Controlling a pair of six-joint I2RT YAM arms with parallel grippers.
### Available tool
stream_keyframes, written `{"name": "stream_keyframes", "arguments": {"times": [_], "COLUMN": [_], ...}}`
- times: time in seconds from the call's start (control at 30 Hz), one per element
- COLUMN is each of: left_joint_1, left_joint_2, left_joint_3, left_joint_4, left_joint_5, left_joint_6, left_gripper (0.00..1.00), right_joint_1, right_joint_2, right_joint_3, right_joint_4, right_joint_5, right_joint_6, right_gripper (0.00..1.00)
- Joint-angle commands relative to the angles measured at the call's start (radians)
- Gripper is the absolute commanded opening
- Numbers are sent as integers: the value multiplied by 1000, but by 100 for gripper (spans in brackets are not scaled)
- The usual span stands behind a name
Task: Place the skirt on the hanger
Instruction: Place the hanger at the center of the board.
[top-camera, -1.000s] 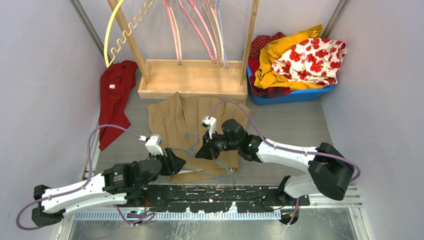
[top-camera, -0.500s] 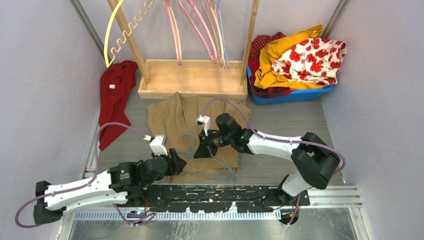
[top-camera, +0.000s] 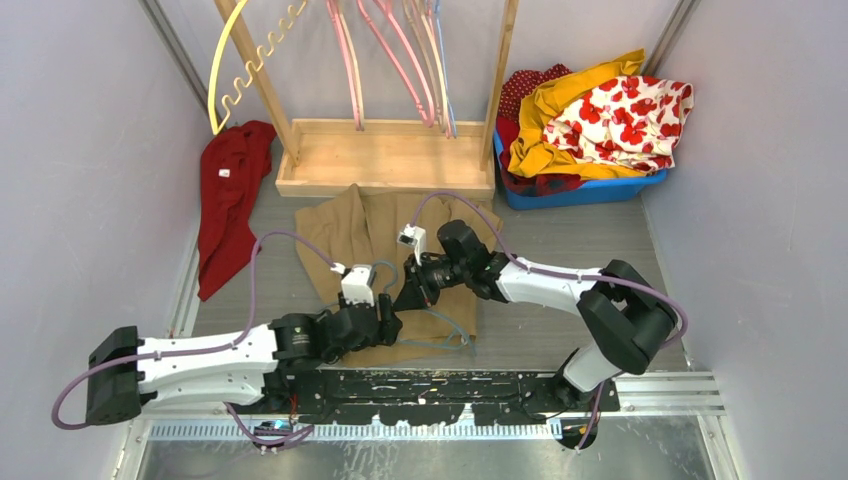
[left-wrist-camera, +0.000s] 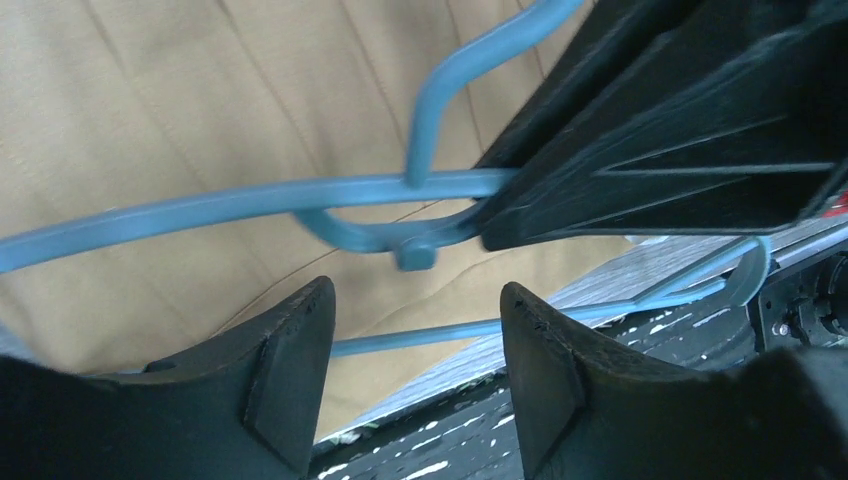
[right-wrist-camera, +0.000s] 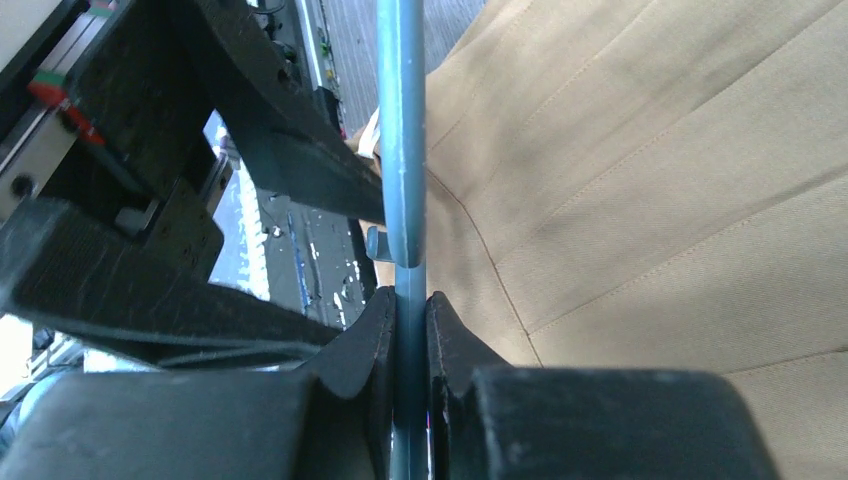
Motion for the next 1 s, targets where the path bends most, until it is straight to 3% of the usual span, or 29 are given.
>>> {"name": "stream_keyframes", "arguments": {"times": [0.0, 0.33, 0.4, 0.63, 0.97], "left_joint_1": [3, 3, 3, 2, 3], "left_joint_2": [91, 132, 133, 123, 106], "left_joint_3": [58, 6, 11, -22, -29], "left_joint_4": [149, 296, 279, 290, 254], "left_joint_5": [17, 28, 27, 40, 35], "left_joint_6": [31, 45, 42, 21, 8], "left_gripper": [60, 62, 62, 59, 57], "right_joint_1": [-19, -27, -28, -30, -37], "right_joint_2": [22, 36, 43, 84, 175], "right_joint_3": [43, 37, 44, 69, 141], "right_joint_4": [11, 1, -11, -61, -139], "right_joint_5": [-22, -1, 13, 55, 106], "right_joint_6": [-34, -58, -62, -93, -95], "right_gripper": [1, 2, 8, 10, 26]}}
